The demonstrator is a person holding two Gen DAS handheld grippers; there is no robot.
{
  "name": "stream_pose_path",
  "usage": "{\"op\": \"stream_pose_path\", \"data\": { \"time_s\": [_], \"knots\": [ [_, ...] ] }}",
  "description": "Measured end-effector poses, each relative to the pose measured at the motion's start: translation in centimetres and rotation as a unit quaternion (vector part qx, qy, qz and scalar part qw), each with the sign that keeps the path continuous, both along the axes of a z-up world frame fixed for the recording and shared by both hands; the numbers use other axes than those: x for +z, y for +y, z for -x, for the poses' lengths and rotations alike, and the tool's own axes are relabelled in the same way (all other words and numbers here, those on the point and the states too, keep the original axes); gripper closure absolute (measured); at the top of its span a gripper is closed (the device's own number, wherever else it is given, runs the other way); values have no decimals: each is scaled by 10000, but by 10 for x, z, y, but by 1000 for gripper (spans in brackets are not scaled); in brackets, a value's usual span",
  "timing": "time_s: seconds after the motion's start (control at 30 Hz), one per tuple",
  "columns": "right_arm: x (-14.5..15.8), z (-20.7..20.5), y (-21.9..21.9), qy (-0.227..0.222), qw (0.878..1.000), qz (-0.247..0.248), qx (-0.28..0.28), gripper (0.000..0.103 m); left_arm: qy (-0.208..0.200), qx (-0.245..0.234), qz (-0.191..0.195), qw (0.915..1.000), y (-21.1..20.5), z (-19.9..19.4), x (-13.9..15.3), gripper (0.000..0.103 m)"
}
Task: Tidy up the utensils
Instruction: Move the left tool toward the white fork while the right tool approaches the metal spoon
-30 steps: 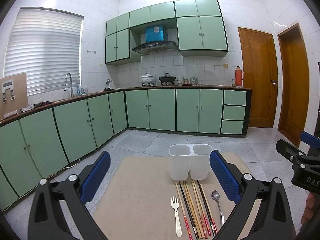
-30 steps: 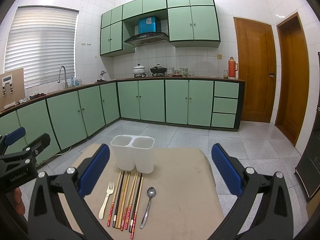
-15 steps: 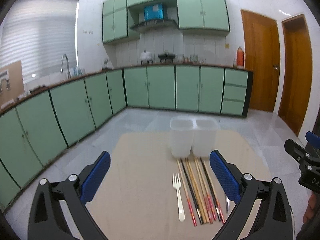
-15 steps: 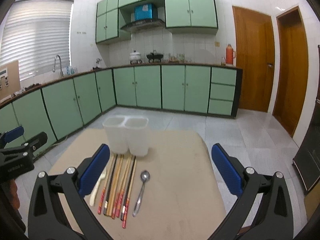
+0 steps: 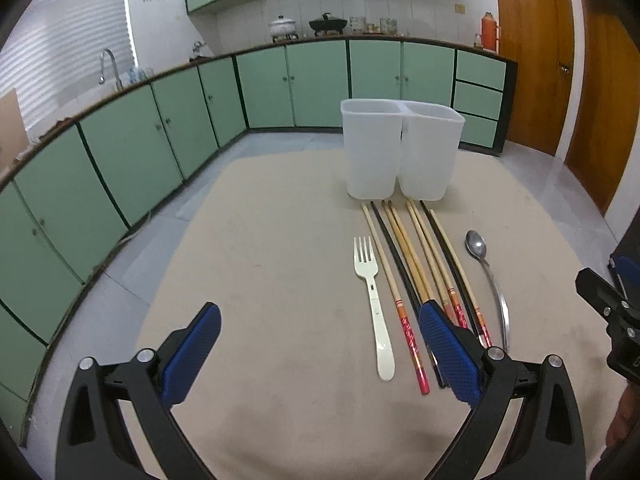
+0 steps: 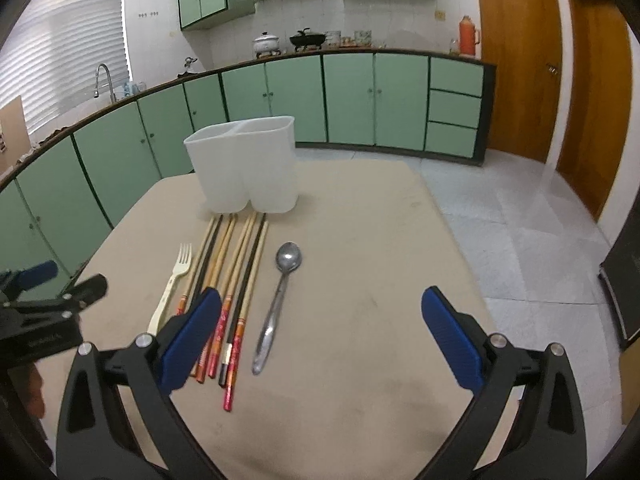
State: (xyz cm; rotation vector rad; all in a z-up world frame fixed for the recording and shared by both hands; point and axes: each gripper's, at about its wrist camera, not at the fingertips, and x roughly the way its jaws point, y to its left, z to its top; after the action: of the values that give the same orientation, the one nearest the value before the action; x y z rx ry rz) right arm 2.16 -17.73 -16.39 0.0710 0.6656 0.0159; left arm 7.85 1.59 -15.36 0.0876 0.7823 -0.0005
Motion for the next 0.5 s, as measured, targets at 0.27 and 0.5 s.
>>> {"op": "stream_pose_path", "data": {
  "time_s": [0.27,0.5],
  "knots": [
    [-16,-49,-6,456,9986,-263,59,21,208,64,143,9997,-1,-43,-14,6],
    [-51,-53,-9,894,9957,-253,6,23,611,-72,120,9980,-5,-50,-44,10]
  ]
}}
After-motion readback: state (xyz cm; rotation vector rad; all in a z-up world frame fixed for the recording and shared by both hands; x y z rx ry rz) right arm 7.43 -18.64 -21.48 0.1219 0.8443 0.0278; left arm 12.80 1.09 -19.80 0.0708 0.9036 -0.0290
